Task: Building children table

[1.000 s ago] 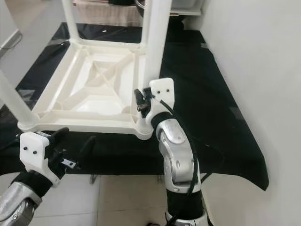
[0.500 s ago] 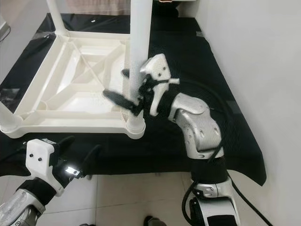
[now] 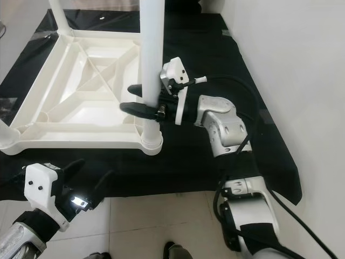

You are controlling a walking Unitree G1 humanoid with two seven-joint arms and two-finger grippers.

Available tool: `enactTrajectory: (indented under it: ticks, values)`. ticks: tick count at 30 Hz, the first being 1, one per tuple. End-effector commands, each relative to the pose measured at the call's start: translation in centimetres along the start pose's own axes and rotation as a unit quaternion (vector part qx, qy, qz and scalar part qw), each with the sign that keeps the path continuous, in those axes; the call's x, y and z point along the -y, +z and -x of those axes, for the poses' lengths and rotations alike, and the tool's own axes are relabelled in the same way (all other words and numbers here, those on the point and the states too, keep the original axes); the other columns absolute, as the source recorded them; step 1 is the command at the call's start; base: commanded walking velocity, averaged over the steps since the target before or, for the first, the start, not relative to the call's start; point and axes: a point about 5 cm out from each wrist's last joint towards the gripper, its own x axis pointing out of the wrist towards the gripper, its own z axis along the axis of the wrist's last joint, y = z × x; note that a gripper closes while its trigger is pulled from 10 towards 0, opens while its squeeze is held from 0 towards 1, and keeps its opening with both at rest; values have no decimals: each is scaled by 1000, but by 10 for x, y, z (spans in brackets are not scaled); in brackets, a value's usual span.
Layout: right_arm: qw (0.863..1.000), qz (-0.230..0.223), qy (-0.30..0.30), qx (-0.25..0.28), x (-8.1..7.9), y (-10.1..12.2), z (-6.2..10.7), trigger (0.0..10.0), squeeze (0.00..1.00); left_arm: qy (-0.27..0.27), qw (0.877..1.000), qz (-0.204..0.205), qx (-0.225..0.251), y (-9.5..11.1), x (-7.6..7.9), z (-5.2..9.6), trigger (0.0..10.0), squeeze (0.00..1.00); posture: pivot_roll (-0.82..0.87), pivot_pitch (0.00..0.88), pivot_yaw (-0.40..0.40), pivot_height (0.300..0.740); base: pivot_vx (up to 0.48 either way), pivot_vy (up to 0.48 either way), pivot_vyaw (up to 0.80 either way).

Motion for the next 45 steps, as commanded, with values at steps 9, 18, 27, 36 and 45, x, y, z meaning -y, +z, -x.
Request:
enactTrajectory:
  ticks: [9,18,27,36,45]
  values:
    - [992,-38,-119,-31,-7,-30,29,0,0,-20,1000,7,2,4,3,-1,10000,0,140,245,-80,740,0,0,0]
    - [827,-104,-524,-173,-67,-97,26,0,0,-35,999,9,11,6,2,-10,10000,0,115,220,-60,740,0,0,0]
    - [856,-104,-497,-101,-56,-71,-31,392,0,-47,999,12,14,4,3,-17,10000,0,117,184,-58,740,0,0,0]
    - [914,-136,-381,16,-47,-41,-29,10000,1000,-48,999,14,10,3,5,-15,10000,0,126,194,-66,740,0,0,0]
    - [992,-63,-108,-12,-47,-34,-17,10000,0,-50,999,20,4,2,9,-12,10000,0,149,212,-77,740,0,0,0]
